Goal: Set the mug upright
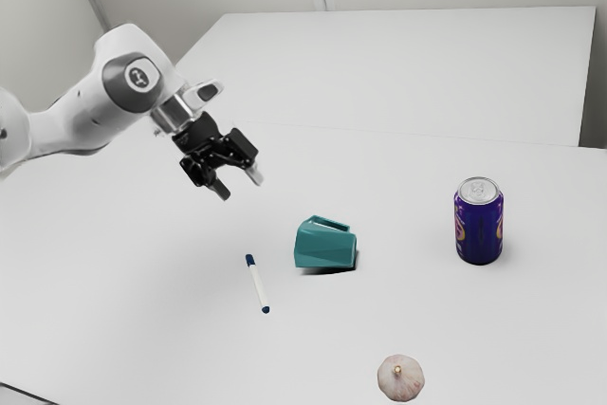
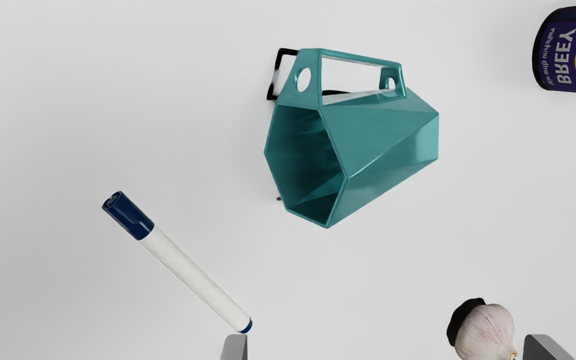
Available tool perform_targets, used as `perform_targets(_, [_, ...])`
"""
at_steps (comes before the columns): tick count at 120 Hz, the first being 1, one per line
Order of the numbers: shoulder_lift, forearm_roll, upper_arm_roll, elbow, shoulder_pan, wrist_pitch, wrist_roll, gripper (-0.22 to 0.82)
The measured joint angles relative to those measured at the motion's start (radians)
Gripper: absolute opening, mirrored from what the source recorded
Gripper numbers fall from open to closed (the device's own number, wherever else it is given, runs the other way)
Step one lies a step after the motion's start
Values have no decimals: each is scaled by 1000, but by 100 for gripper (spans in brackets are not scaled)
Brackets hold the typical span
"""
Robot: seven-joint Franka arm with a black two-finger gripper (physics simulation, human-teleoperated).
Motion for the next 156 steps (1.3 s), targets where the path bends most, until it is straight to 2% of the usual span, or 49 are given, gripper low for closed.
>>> perform_targets(21, [34,-128,0,-72,1,84,126,60])
perform_targets(48, [112,-218,-1,-94,1,128,275,60])
perform_targets(98, [224,-443,-8,-108,-7,118,537,60])
perform_targets(156, [297,-617,-44,-83,-6,100,735,60])
